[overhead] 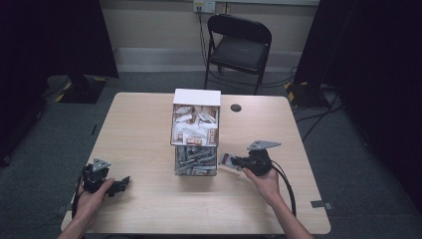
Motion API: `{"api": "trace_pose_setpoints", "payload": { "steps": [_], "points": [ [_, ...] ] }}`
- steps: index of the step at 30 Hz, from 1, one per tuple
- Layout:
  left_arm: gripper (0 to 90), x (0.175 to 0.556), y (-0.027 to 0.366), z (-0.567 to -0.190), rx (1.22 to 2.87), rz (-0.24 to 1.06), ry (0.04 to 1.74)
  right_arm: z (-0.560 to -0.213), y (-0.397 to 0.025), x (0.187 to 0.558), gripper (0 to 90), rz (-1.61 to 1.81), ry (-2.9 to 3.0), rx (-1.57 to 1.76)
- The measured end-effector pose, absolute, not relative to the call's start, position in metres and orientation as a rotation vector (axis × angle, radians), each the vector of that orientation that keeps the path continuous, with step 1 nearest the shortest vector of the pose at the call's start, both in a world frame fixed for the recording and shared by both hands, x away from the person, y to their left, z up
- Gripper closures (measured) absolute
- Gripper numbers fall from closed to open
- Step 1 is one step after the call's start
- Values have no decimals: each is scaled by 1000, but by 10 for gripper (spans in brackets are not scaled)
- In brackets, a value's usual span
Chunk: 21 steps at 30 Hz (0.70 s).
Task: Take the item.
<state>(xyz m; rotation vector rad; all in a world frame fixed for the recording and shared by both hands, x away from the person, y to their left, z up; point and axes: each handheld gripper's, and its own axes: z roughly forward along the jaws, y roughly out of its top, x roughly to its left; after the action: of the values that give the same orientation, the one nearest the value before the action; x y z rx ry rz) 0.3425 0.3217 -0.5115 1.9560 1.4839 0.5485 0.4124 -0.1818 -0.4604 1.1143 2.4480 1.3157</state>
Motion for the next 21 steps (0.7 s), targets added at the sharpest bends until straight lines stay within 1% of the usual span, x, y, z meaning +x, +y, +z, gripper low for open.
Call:
{"api": "trace_pose_setpoints", "payload": {
  "steps": [8,21],
  "points": [
    [0,343,322,-512,1956,553,1483,-471,-182,423,888,1285,2458,1159],
    [0,343,322,-512,1956,553,1483,-476,-188,441,883,1294,2412,1227]
  ]
}}
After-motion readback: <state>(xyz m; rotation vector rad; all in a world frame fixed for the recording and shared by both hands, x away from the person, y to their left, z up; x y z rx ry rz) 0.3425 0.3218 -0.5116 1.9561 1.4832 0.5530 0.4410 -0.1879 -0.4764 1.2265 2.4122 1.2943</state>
